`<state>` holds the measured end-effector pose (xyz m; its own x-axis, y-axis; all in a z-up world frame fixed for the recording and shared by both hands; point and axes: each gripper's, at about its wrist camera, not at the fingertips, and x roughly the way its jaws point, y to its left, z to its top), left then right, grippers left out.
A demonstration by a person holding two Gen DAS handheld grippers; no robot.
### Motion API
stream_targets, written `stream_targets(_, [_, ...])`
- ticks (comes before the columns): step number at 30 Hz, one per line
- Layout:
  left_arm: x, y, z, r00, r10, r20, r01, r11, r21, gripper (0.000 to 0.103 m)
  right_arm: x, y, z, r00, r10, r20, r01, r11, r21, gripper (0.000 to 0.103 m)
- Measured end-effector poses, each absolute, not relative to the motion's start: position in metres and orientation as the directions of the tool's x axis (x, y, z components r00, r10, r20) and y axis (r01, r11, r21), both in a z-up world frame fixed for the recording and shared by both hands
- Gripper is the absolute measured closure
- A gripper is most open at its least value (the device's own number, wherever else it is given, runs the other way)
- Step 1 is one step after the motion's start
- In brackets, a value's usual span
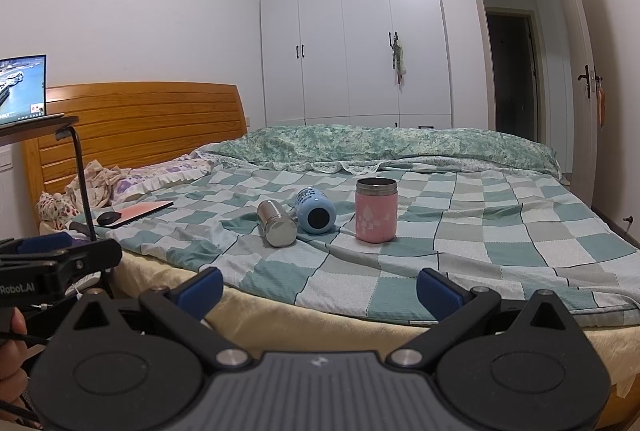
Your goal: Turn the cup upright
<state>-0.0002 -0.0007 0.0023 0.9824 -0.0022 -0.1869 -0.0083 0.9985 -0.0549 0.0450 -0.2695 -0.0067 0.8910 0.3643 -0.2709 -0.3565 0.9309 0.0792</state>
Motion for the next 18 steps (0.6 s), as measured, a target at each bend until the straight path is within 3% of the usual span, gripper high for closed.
stream_targets(10, [0.007,0.004,0.002,0.98,0.0,-0.201,-0.014,0.998,-0.067,0.0,0.053,-0.269,-0.003,0.88,0.396,-0.262,-0.382,0.918,0.106,0.0])
stream_targets(18, [0.061,0.017,0.005,0.978,0.054,-0.201,-0.065,0.997,-0.049,0.0,0.123,-0.255,-0.006,0.86,0.427,-0.281,-0.417,0.904,0.096,0.0])
